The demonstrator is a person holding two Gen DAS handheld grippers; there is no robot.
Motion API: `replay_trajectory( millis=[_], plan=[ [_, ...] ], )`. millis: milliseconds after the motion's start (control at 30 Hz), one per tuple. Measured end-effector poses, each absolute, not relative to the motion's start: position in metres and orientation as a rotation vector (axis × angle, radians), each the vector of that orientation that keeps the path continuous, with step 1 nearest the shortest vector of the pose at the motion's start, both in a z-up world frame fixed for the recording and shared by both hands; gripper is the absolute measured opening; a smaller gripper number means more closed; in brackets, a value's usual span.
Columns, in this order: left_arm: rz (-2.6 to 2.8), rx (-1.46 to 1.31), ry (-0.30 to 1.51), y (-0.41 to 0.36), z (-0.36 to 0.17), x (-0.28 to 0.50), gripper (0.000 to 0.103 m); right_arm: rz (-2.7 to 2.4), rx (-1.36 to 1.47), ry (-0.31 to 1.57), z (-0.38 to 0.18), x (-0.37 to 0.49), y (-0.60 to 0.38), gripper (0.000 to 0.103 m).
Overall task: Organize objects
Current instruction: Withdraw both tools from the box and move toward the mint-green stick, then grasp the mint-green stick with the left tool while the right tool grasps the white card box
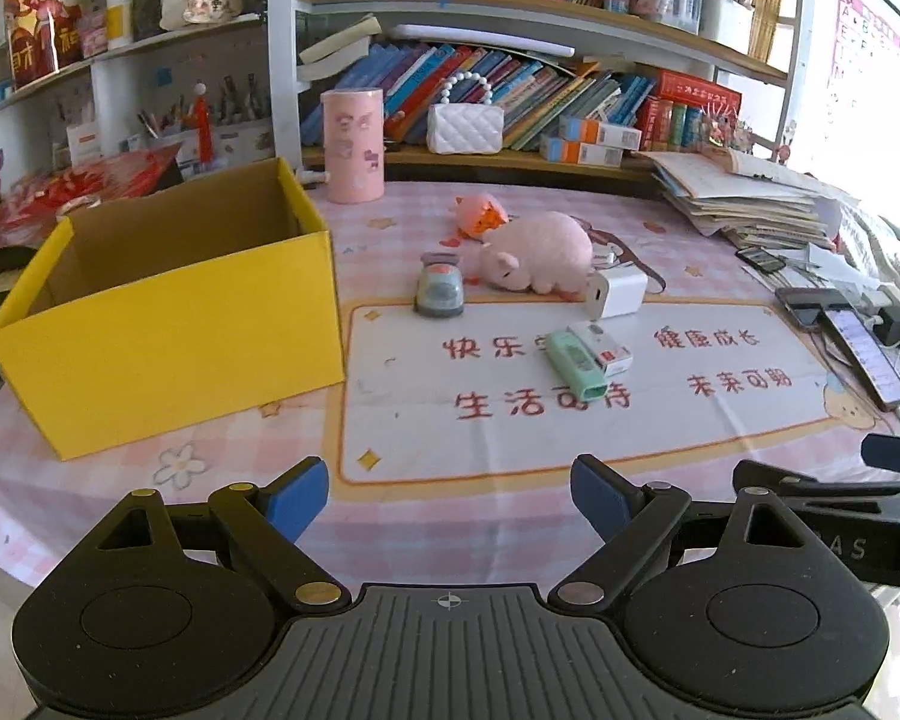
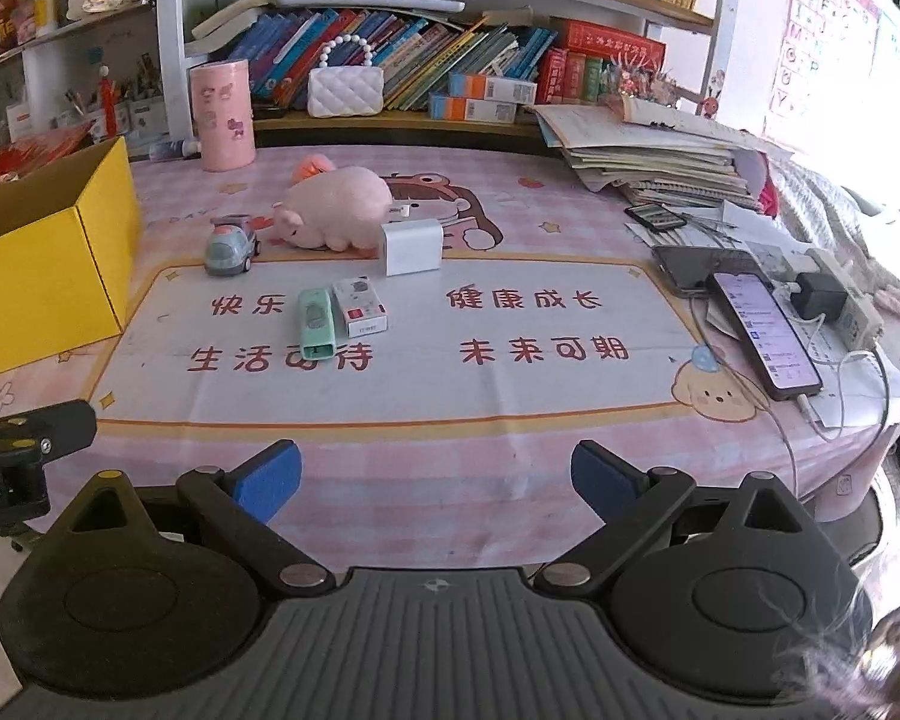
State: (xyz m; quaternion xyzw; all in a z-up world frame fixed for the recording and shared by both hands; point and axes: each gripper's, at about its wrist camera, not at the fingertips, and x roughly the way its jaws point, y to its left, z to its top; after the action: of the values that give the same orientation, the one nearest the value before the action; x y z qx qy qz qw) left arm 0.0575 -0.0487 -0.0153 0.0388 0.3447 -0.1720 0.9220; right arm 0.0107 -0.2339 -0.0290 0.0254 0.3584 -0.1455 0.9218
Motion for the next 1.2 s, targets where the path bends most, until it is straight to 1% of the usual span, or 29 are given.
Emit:
replay_trajectory(
  millis=[367, 567, 633, 700, 733, 800, 900, 933, 1033, 1100, 1167, 1200],
  plan=[
    [-0.329, 0.042, 0.719, -0.074, -0.020, 0.082, 0.090, -0.258, 0.041, 0.760, -0.033, 0.048, -0.263, 0.097],
    [-0.300, 0.033, 0.739, -0.091, -0.025, 0.098, 0.090, -0.215, 0.019, 0.770, -0.036, 0.072, -0.278, 0.094],
    [-0.294, 0.030, 0.743, -0.096, -0.026, 0.103, 0.089, -0.196, 0.016, 0.770, -0.037, 0.079, -0.285, 0.089],
    [-0.285, 0.026, 0.749, -0.102, -0.028, 0.108, 0.089, -0.174, 0.011, 0.769, -0.038, 0.087, -0.290, 0.080],
    [-0.280, 0.023, 0.754, -0.105, -0.030, 0.111, 0.088, -0.164, 0.007, 0.769, -0.038, 0.091, -0.293, 0.078],
    [-0.268, 0.017, 0.762, -0.110, -0.032, 0.117, 0.088, -0.145, -0.001, 0.771, -0.040, 0.098, -0.297, 0.069],
    [-0.250, 0.015, 0.771, -0.118, -0.036, 0.125, 0.081, -0.112, -0.002, 0.775, -0.042, 0.109, -0.304, 0.058],
    [-0.247, 0.015, 0.777, -0.120, -0.037, 0.128, 0.078, -0.102, -0.001, 0.778, -0.043, 0.112, -0.306, 0.058],
    [-0.239, 0.022, 0.802, -0.131, -0.043, 0.138, 0.077, -0.073, -0.004, 0.781, -0.045, 0.123, -0.312, 0.058],
    [-0.247, 0.031, 0.812, -0.140, -0.046, 0.144, 0.071, -0.061, -0.007, 0.768, -0.044, 0.130, -0.316, 0.058],
    [-0.265, 0.043, 0.822, -0.150, -0.050, 0.151, 0.062, -0.050, -0.008, 0.757, -0.043, 0.136, -0.320, 0.057],
    [-0.274, 0.046, 0.828, -0.155, -0.052, 0.154, 0.061, -0.045, -0.007, 0.752, -0.043, 0.139, -0.323, 0.057]
  ],
)
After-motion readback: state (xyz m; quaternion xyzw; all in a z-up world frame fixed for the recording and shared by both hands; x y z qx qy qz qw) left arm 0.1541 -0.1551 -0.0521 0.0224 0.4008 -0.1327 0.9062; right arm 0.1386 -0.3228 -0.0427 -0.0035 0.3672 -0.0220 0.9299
